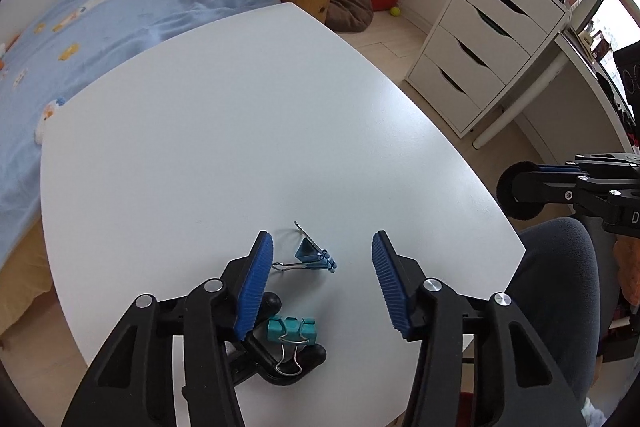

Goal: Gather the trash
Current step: 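Grasp the blue binder clip with the left gripper while the right gripper holds the black item, then carry the black item and blue binder clip over the wastebasket with both grippers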

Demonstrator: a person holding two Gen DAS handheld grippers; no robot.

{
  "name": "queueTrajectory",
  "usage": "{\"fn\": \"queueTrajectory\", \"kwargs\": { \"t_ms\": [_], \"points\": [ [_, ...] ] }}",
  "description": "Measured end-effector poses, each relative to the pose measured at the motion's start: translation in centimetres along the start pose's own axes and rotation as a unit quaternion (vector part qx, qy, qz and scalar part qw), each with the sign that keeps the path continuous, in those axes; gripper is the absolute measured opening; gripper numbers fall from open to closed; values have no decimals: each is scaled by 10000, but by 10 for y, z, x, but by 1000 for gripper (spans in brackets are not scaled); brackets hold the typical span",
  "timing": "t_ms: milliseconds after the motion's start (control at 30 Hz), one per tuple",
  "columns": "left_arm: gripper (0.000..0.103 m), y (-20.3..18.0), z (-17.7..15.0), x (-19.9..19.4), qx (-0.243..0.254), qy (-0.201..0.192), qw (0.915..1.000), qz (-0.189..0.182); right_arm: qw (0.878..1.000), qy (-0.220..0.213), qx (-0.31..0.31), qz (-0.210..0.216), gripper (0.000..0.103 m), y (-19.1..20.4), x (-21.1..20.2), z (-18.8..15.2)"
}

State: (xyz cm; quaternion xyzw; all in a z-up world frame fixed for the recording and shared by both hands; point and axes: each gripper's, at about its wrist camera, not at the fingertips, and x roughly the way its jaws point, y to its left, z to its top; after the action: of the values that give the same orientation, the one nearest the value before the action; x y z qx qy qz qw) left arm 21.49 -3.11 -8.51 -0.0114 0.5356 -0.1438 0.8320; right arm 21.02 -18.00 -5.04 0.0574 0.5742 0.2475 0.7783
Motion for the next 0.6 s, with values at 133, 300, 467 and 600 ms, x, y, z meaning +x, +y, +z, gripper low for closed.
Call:
{"fn": "queueTrajectory", "kwargs": {
  "t_ms": [133, 300, 467, 600],
  "points": [
    [33, 2, 0, 4, -29, 22, 10000, 15, 10000, 1, -2, -1, 11, 0, 0, 0],
    [19, 2, -1, 5, -21, 19, 10000, 9, 10000, 1, -9, 0, 11, 0, 0, -1],
    [16, 1, -2, -1, -3, -93, 10000, 9, 10000, 4, -87, -30, 11, 5, 3, -3],
    [16, -1, -4, -11, 14, -235, 9997, -3, 9998, -15, -206, -70, 11, 11, 3, -4]
  ]
}}
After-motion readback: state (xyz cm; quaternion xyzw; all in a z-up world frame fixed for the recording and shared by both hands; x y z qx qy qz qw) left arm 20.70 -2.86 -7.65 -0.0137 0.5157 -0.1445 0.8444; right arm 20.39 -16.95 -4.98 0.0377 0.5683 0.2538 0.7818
